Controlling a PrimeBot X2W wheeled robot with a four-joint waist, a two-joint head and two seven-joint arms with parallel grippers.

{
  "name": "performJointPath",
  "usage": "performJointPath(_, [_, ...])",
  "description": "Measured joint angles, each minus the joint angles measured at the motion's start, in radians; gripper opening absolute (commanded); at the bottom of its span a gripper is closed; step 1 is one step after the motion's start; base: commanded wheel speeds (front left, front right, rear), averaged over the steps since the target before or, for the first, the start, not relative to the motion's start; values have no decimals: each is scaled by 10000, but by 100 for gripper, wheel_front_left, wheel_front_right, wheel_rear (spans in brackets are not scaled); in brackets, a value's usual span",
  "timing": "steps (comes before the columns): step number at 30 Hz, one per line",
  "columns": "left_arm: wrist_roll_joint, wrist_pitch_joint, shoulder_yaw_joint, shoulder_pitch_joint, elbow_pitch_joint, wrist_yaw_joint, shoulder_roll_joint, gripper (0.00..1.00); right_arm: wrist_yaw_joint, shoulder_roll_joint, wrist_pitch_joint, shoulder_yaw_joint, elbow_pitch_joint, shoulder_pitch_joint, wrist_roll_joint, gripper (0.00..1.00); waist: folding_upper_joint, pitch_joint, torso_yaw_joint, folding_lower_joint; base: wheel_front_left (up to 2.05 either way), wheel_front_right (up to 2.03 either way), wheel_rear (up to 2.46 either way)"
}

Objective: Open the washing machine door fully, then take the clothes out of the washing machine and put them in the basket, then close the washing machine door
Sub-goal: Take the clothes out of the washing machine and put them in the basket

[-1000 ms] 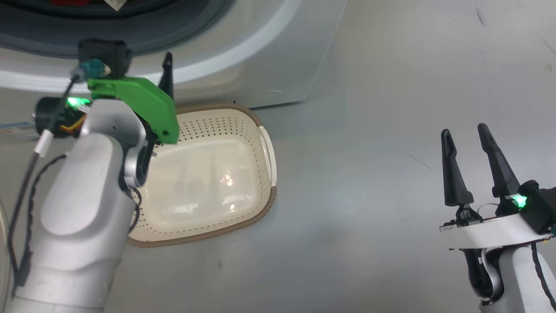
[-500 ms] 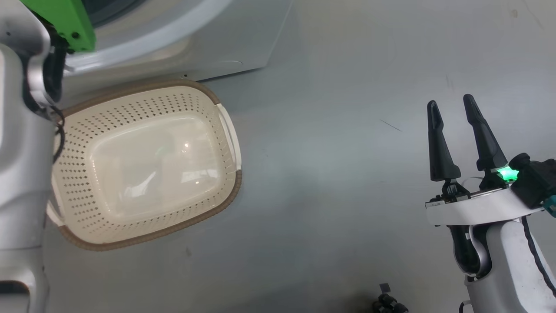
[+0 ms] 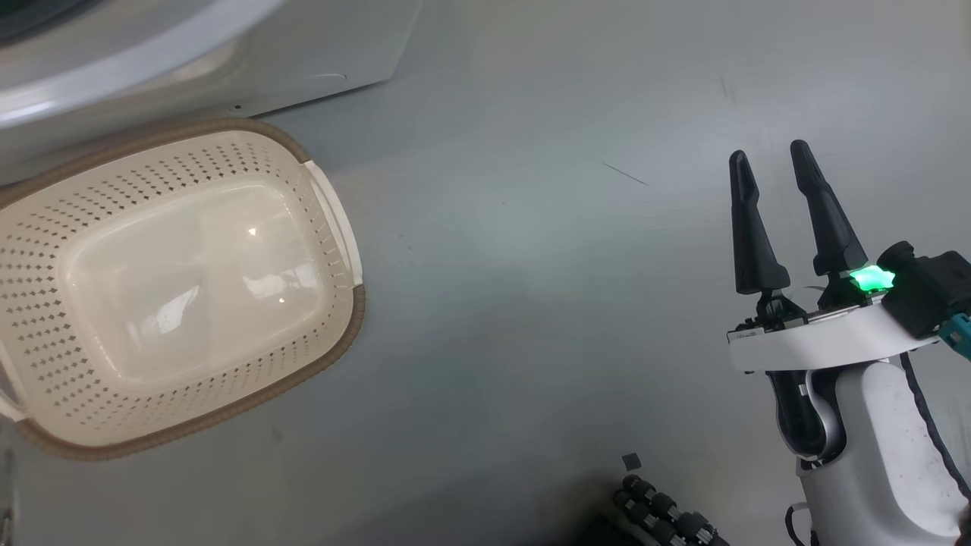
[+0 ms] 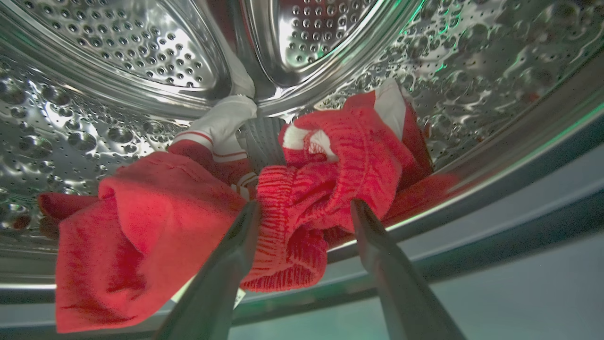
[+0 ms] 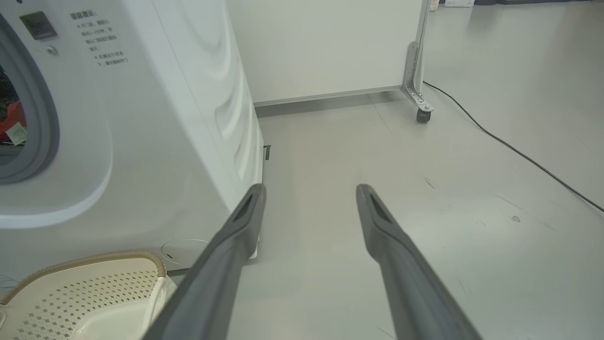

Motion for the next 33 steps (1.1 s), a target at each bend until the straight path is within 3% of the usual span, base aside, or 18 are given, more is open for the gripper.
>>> performJointPath(13, [832, 366, 665, -291, 1035, 0, 242, 100, 0, 2, 0, 59, 245, -112, 75, 100, 0, 245, -305, 0, 0, 0, 0])
performJointPath(14, [894, 391, 669, -337, 1062, 0, 242, 45, 0, -2, 0, 67, 247, -140, 79, 100, 0, 247, -303, 0, 0, 0, 0])
performJointPath(15, [915, 393, 675, -358, 1074, 0, 234, 15, 0, -6, 0, 71, 253, -173, 82, 100, 0, 250, -300, 0, 0, 0, 0])
performJointPath(16, [932, 403, 690, -385, 1104, 0, 219, 0, 0, -12, 0, 75, 255, -210, 82, 100, 0, 256, -296, 0, 0, 0, 0])
performJointPath(25, [1338, 278, 759, -551, 1279, 0, 42, 0, 0, -105, 0, 61, 261, -308, 84, 100, 0, 307, -213, 0, 0, 0, 0])
performJointPath(33, [1321, -523, 878, -553, 1241, 0, -525, 0, 0, -337, 0, -176, 251, -388, 77, 100, 0, 213, 83, 0, 0, 0, 0])
